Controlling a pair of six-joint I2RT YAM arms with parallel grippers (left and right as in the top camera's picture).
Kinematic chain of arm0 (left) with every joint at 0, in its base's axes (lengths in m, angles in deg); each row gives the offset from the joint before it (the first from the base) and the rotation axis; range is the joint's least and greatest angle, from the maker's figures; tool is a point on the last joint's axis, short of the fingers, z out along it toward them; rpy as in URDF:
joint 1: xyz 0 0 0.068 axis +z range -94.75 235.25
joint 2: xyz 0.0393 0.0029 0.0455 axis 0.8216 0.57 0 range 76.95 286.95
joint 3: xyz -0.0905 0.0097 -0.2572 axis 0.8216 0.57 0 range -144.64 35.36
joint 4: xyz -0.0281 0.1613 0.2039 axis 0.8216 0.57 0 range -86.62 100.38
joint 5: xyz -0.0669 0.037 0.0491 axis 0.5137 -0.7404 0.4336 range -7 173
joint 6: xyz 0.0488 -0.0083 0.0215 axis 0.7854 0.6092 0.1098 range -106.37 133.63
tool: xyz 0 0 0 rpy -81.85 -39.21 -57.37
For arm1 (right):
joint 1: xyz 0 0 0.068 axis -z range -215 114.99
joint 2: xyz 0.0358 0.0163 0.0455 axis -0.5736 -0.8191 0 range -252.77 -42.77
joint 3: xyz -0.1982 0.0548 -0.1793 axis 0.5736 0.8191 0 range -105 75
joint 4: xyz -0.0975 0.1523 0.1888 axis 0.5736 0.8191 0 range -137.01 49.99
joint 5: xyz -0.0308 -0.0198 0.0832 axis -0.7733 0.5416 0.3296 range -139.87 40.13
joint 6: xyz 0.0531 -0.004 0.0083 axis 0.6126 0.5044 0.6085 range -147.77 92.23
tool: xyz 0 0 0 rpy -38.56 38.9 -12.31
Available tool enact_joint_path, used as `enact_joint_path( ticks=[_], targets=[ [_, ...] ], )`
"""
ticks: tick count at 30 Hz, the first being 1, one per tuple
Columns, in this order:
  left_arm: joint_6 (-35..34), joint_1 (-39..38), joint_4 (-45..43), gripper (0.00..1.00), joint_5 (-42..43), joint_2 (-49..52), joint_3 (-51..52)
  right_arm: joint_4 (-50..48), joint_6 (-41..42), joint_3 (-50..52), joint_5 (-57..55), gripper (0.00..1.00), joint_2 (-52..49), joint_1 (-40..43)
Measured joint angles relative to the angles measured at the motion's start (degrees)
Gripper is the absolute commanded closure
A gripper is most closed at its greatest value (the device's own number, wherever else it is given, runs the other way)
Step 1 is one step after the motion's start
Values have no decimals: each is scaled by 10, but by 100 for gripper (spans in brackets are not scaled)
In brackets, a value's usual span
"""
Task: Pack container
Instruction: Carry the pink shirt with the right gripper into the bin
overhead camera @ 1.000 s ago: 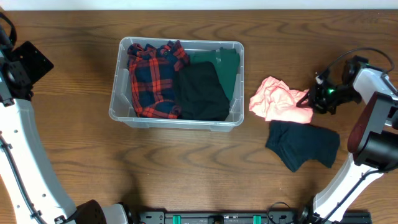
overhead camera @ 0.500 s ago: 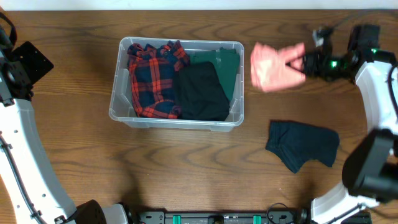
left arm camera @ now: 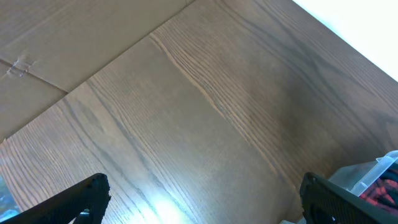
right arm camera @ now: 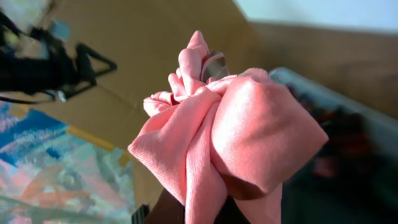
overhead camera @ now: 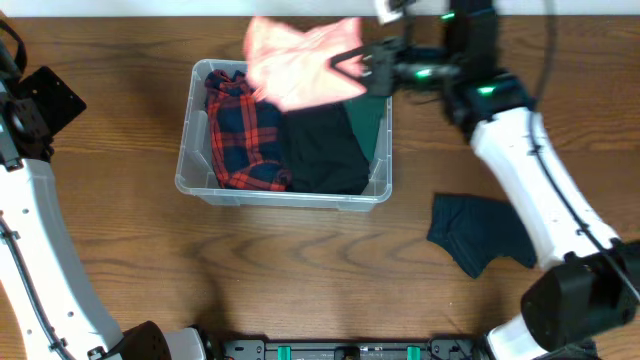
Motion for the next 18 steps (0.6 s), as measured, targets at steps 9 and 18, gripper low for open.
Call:
enact_joint_path(
  ticks=[9, 18],
  targets=[
    [0, 0, 0, 2, 0, 0, 0, -45, 24, 0, -134, 99, -105, -146],
    [0, 0, 0, 2, 0, 0, 0, 60, 53, 0, -221, 96, -191, -161]
  ],
)
